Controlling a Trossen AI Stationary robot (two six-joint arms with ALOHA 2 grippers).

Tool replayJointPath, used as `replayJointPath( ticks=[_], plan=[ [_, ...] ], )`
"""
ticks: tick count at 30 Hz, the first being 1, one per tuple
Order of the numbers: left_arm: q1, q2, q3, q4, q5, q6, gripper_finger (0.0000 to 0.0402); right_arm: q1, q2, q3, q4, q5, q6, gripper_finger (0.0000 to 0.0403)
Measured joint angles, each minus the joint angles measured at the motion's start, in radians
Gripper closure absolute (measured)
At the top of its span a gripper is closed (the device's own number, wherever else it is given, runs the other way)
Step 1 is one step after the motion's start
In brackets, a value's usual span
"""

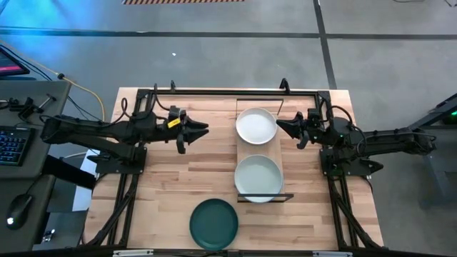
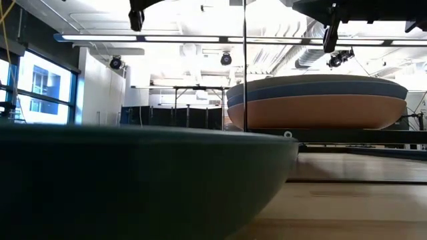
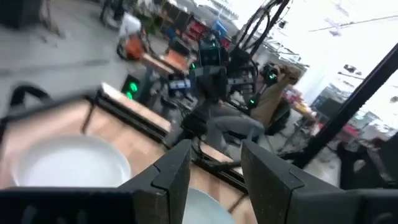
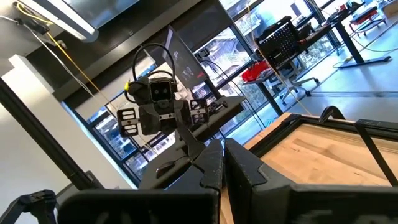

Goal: Place and stack plates onto a shelf
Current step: Stack the dark green plate on top of the gray plate on the shelf

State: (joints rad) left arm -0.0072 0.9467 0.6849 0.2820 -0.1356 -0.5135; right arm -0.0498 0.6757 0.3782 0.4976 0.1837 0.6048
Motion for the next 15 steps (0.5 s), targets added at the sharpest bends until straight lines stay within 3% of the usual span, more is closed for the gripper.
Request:
replayJointPath(
  ticks=[6,15],
  plan=[
    [-0.06,0.046,0.021,-0.158,0.129,-0.134,0.0271,0.0,0.0,0.0,0.0,0.0,0.0,0.0403],
    [-0.367,0.292,0.024,-0.202,0.223,-0.202,0.0271,0.0,0.0,0.0,-0.007,0.0,-0.003,0.0403]
  ],
)
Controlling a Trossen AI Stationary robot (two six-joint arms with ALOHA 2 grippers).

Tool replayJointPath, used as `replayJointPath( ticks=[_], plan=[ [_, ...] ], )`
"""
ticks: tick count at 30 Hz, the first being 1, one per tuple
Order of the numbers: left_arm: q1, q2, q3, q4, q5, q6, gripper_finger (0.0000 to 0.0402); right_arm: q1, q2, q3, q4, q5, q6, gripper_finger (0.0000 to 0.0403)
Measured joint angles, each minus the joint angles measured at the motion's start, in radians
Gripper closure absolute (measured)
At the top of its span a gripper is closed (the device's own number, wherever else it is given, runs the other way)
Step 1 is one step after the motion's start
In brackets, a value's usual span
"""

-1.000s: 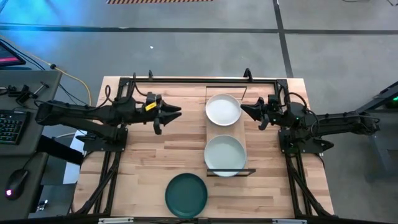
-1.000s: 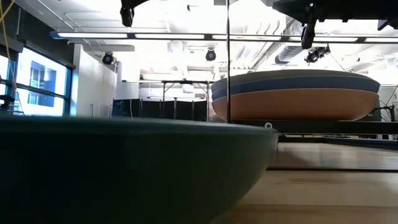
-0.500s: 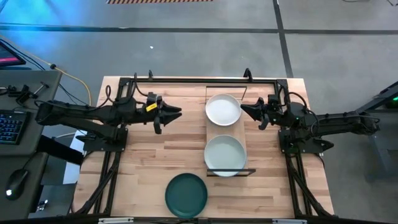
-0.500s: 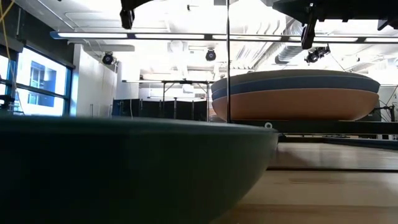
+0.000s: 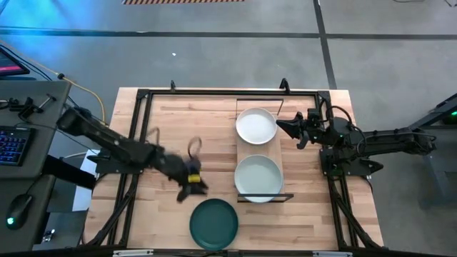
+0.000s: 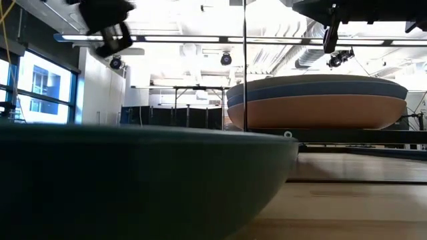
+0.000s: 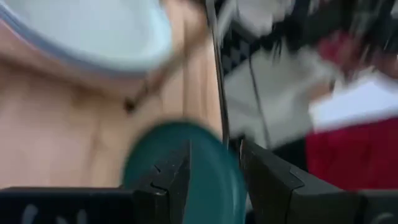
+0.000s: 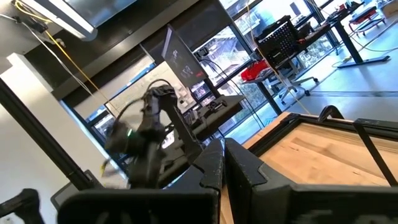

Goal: Place and stack plates onto a shelf
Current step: Stack the dark green plate on top of the gray plate on the shelf

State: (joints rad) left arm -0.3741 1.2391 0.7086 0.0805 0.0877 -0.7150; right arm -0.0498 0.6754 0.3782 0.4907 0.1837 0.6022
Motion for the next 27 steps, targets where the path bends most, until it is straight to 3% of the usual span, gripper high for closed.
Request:
replayJointPath(
  ticks=[3,7,12,16,27],
  plan=[
    [-0.073,0.1,0.008,-0.013,0.006,0.061,0.0271,0.0,0.0,0.0,-0.001,0.0,0.0,0.0403],
    [-0.122,0.211,0.07,-0.08,0.003,0.254,0.0274,0.0,0.0,0.0,-0.002,0.0,0.0,0.0403],
    [-0.132,0.334,0.119,-0.155,0.015,0.463,0.0324,0.0,0.0,0.0,-0.021,0.0,0.005,0.0403],
    [-0.112,0.417,0.139,-0.154,0.05,0.515,0.0391,0.0,0.0,0.0,-0.057,0.0,0.029,0.0403],
    [-0.083,0.544,0.208,-0.215,0.06,0.587,0.0401,0.0,0.005,0.0,-0.112,0.0,0.03,0.0403]
  ],
)
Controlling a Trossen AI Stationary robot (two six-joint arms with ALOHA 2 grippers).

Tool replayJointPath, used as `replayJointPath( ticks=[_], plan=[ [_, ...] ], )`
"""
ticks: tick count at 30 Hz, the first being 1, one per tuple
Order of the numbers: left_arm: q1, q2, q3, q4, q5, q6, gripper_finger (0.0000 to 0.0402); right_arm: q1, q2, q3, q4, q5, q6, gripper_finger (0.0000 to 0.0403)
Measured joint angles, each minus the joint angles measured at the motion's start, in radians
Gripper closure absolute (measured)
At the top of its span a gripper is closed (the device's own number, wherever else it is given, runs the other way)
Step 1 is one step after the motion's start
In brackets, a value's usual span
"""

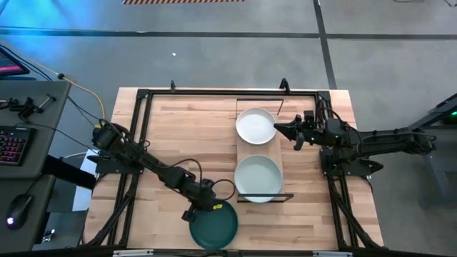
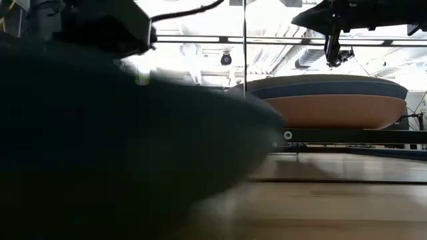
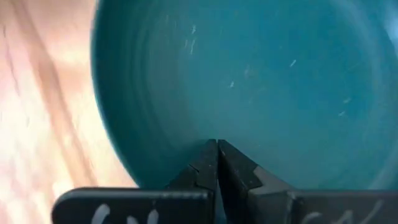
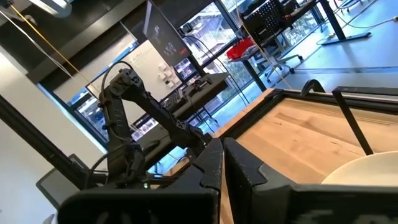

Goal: Place and stack plates onto a shelf
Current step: Stack the dark green plate on top of the gray plate on the shelf

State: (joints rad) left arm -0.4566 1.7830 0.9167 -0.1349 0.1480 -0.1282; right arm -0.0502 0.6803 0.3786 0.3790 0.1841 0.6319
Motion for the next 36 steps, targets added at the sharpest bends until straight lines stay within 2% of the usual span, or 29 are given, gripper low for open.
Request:
replayJointPath(
  ticks=[10,18,25,30,36],
  plan=[
    [0.046,-0.023,0.004,-0.212,-0.01,0.0,0.0401,0.0,0.017,0.001,-0.002,0.0,0.0,0.0403],
    [0.137,-0.082,0.0,-0.424,-0.154,0.038,0.0401,0.0,0.021,0.001,-0.003,0.0,-0.002,0.0403],
    [0.238,-0.129,-0.002,-0.546,-0.247,0.115,0.0401,0.0,0.021,0.001,-0.003,0.0,-0.001,0.0403],
    [0.3,-0.131,0.002,-0.552,-0.246,0.122,0.0401,0.0,0.021,0.001,-0.004,-0.002,-0.001,0.0403],
    [0.328,-0.183,0.085,-0.686,-0.237,0.106,0.0401,0.0,0.021,0.001,-0.005,-0.002,-0.003,0.0403]
  ],
)
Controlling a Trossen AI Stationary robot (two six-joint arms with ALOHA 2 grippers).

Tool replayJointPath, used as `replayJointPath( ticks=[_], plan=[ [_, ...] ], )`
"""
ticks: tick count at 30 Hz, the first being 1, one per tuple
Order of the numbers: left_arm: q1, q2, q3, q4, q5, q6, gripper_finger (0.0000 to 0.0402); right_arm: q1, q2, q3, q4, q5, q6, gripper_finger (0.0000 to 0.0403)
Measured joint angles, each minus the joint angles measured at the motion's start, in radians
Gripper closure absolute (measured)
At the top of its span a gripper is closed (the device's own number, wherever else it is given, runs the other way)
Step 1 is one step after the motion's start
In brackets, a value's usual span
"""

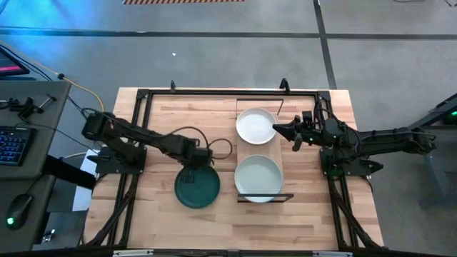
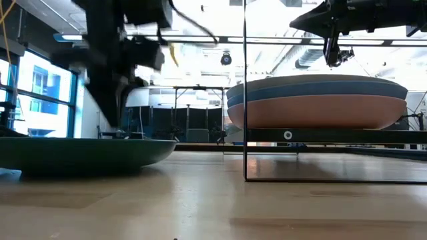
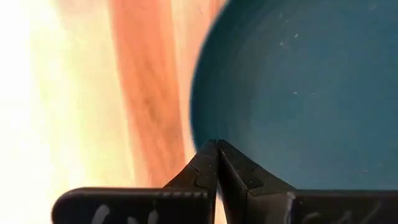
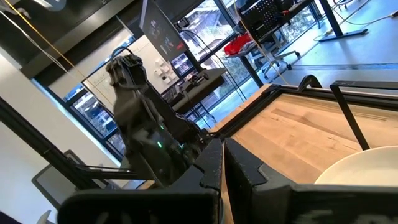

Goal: Place and stack plates onto a shelf
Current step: Stack the dark green plate on top of the gray plate on the shelf

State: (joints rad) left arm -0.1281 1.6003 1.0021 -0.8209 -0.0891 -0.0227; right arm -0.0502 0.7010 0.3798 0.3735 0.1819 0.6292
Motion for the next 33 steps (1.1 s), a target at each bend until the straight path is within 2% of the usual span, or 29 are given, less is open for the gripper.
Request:
replayJointPath(
  ticks=[3,6,11,16,23,28,33],
  plan=[
    [0.005,-0.101,0.012,-0.008,0.0,-0.07,0.0401,0.0,0.0,0.0,-0.009,-0.001,0.0,0.0403],
    [0.003,-0.23,-0.031,0.043,-0.002,-0.165,0.0401,0.0,0.0,0.0,-0.024,-0.002,-0.001,0.0403],
    [-0.024,-0.432,-0.168,0.101,-0.029,-0.377,0.0401,0.0,0.001,0.0,-0.044,-0.002,-0.001,0.0403],
    [-0.088,-0.557,-0.3,0.091,-0.014,-0.602,0.0396,0.0,0.001,0.0,-0.049,-0.002,-0.001,0.0403],
    [-0.198,-0.605,-0.405,0.092,-0.014,-0.863,0.0337,0.0,0.001,-0.001,-0.056,-0.002,-0.001,0.0403],
    [-0.245,-0.606,-0.419,0.106,-0.033,-0.945,0.0285,0.0,0.001,-0.001,-0.056,-0.002,-0.001,0.0403],
    [-0.258,-0.606,-0.429,0.11,-0.033,-1.031,0.0251,0.0,0.001,-0.001,-0.058,-0.001,-0.001,0.0403]
  ],
)
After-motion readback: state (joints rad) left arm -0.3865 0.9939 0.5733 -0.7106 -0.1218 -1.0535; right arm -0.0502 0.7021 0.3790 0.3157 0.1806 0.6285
